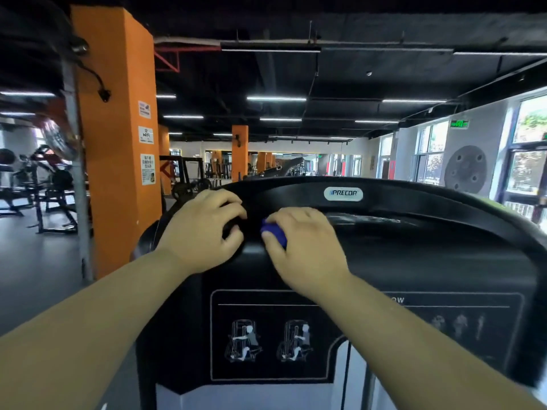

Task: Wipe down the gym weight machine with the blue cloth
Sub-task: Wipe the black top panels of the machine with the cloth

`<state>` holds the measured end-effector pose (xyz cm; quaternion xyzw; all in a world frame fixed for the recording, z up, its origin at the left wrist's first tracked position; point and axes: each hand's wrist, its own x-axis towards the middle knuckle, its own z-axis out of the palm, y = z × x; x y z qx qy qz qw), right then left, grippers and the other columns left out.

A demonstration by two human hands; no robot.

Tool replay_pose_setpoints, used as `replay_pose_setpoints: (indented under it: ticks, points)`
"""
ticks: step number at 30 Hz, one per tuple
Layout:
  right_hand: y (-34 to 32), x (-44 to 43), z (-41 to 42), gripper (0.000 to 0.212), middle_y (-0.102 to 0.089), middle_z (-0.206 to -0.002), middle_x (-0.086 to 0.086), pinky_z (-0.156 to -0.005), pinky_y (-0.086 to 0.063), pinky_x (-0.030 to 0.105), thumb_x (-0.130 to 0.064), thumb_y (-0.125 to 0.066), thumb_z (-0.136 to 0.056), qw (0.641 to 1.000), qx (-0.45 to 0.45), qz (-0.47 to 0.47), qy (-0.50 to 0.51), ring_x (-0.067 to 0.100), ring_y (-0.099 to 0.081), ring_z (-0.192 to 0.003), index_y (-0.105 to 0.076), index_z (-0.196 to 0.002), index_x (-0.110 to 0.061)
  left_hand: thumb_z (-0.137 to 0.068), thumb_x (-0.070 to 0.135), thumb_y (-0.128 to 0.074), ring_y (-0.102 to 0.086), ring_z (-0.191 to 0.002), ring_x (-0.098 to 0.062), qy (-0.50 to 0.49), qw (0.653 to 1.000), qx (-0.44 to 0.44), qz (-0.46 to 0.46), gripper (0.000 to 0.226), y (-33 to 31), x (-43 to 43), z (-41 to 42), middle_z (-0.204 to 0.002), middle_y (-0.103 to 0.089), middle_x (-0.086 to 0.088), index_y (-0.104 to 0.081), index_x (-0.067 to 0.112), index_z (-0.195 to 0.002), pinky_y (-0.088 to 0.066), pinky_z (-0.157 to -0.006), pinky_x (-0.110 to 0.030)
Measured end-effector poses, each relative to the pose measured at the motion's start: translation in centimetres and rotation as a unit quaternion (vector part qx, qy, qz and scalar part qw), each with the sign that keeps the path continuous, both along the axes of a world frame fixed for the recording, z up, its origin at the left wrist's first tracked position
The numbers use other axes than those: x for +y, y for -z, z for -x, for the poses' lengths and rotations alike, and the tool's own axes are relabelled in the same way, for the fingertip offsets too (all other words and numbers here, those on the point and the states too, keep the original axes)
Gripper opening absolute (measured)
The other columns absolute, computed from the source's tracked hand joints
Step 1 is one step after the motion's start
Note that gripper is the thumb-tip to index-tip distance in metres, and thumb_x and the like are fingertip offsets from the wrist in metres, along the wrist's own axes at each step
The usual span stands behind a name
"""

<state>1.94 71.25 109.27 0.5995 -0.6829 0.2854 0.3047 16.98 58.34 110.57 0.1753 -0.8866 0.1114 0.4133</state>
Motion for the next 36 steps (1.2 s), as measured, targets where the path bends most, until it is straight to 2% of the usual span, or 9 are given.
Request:
replay_pose_setpoints:
  ticks: [3,5,9,15,21,28,30,33,36]
  points:
    - [0.9,2.6,1.7,0.03,-0.064,-0.116,-0.011,-0.113,-0.028,0.035,-0.034,-0.047,-0.085,0.994,0.024,-0.037,-0.1,0.012,-0.051,-0.115,-0.065,-0.108,-0.027,-0.088,0.038,-0.041,-0.058,-0.108,-0.026,-0.03,0.995,-0.082,0.054,0.041,0.0,0.7,0.2,-0.112,-0.066,-0.001,-0.073,0.017,-0.105,-0.053,-0.087,-0.049]
    - [0.5,3.9,4.7,0.035,-0.062,-0.118,-0.017,-0.115,-0.016,0.037,-0.043,-0.041,-0.081,1.0,0.003,-0.009,-0.027,0.009,-0.047,-0.119,-0.064,-0.105,-0.034,-0.092,0.039,-0.041,-0.06,-0.106,-0.024,-0.037,0.986,-0.129,0.096,0.041,0.4,1.1,0.2,-0.11,-0.067,0.001,-0.071,0.021,-0.113,-0.052,-0.091,-0.047]
    - [-0.9,3.4,6.0,0.035,-0.046,-0.137,-0.002,-0.106,-0.024,0.042,-0.044,-0.04,-0.095,0.973,-0.113,-0.011,0.2,0.03,-0.036,-0.126,-0.059,-0.122,-0.033,-0.096,0.05,-0.034,-0.062,-0.107,-0.023,-0.077,0.984,-0.136,0.083,0.048,1.6,2.8,1.2,-0.112,-0.066,0.0,-0.066,0.027,-0.123,-0.041,-0.105,-0.054]
    - [1.2,5.4,5.3,0.042,-0.042,-0.139,-0.006,-0.111,-0.027,0.038,-0.044,-0.034,-0.092,0.999,-0.018,-0.045,-0.02,0.022,-0.033,-0.131,-0.058,-0.125,-0.034,-0.092,0.045,-0.039,-0.065,-0.092,-0.026,-0.048,0.996,-0.06,0.051,0.047,2.1,3.8,3.8,-0.103,-0.066,-0.005,-0.069,0.017,-0.114,-0.036,-0.109,-0.049]
    - [-2.3,4.0,7.8,0.035,-0.023,-0.149,0.013,-0.107,-0.025,0.048,-0.038,-0.037,-0.099,0.942,-0.164,-0.085,0.28,0.039,-0.027,-0.128,-0.048,-0.13,-0.027,-0.089,0.048,-0.04,-0.066,-0.089,-0.023,-0.062,0.996,-0.042,0.047,0.043,2.5,4.6,5.4,-0.101,-0.065,0.002,-0.069,0.025,-0.112,-0.042,-0.104,-0.057]
    - [0.4,4.5,4.1,0.046,-0.032,-0.15,-0.006,-0.114,-0.025,0.042,-0.047,-0.035,-0.092,0.997,-0.006,-0.072,-0.018,0.023,-0.024,-0.138,-0.045,-0.136,-0.041,-0.089,0.045,-0.043,-0.066,-0.09,-0.025,-0.044,0.998,-0.009,0.049,0.04,3.1,4.4,5.4,-0.102,-0.066,0.0,-0.07,0.023,-0.108,-0.048,-0.097,-0.047]
    - [-0.3,5.4,7.4,0.047,-0.039,-0.146,-0.011,-0.109,-0.025,0.041,-0.053,-0.029,-0.088,0.997,-0.001,-0.06,0.047,0.02,-0.027,-0.135,-0.049,-0.131,-0.046,-0.088,0.044,-0.044,-0.066,-0.092,-0.027,-0.045,0.998,-0.009,0.049,0.042,3.3,4.3,5.5,-0.105,-0.067,-0.002,-0.07,0.02,-0.11,-0.048,-0.096,-0.046]
    - [-3.3,4.5,11.1,0.038,-0.034,-0.144,0.003,-0.106,-0.028,0.041,-0.041,-0.037,-0.097,0.958,-0.134,-0.092,0.236,0.032,-0.027,-0.13,-0.054,-0.13,-0.043,-0.087,0.043,-0.043,-0.066,-0.094,-0.027,-0.054,0.997,-0.006,0.053,0.043,3.5,4.3,5.7,-0.104,-0.067,-0.002,-0.069,0.018,-0.109,-0.048,-0.097,-0.045]
    - [-5.0,1.1,10.4,0.044,-0.034,-0.136,0.011,-0.104,-0.033,0.041,-0.025,-0.047,-0.093,0.955,-0.186,-0.105,0.204,0.036,-0.032,-0.125,-0.05,-0.135,-0.038,-0.088,0.042,-0.042,-0.065,-0.093,-0.026,-0.049,0.997,-0.006,0.055,0.043,3.4,4.5,5.7,-0.103,-0.066,-0.002,-0.069,0.016,-0.109,-0.049,-0.097,-0.044]
